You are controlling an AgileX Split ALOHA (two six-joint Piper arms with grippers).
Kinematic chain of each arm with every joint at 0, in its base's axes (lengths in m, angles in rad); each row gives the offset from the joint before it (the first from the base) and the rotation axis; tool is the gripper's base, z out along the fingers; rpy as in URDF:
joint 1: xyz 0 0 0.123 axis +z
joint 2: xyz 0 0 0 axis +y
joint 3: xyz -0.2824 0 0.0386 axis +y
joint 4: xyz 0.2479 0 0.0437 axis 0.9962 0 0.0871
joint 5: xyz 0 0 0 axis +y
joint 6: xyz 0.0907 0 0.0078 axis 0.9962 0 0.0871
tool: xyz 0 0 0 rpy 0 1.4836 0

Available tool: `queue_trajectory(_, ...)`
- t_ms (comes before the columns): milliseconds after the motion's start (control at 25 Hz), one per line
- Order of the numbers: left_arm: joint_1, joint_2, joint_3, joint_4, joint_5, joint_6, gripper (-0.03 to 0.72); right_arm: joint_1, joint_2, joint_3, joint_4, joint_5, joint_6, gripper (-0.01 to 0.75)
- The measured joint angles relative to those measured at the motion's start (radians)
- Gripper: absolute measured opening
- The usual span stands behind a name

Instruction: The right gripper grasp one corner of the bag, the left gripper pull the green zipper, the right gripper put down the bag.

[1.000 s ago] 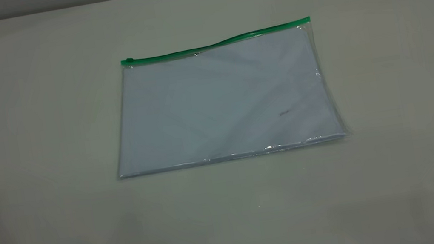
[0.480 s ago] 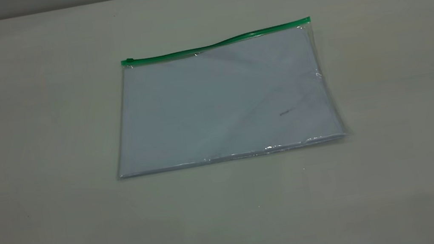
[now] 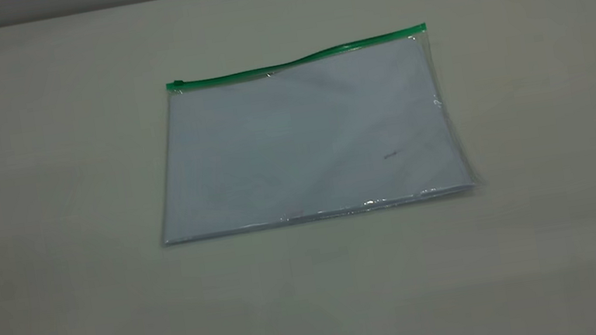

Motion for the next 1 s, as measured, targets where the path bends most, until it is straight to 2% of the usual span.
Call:
queue_trajectory(320, 0.0, -0.06, 0.149, -0.002, -0.021, 0.005, 0.586, 0.0, -0.098, 0.058, -0.135, 0.001, 0.027, 0.564)
queue_trajectory(680, 0.0, -0.06, 0.153, -0.002, -0.03, 0.005, 0.586, 0.0, -0.101, 0.147, -0.198, -0.071, 0.052, 0.564)
queue_trajectory(1000, 0.0, -0.06, 0.153, -0.002, -0.03, 0.005, 0.586, 0.0, -0.101, 0.155, -0.221, -0.085, 0.053, 0.564)
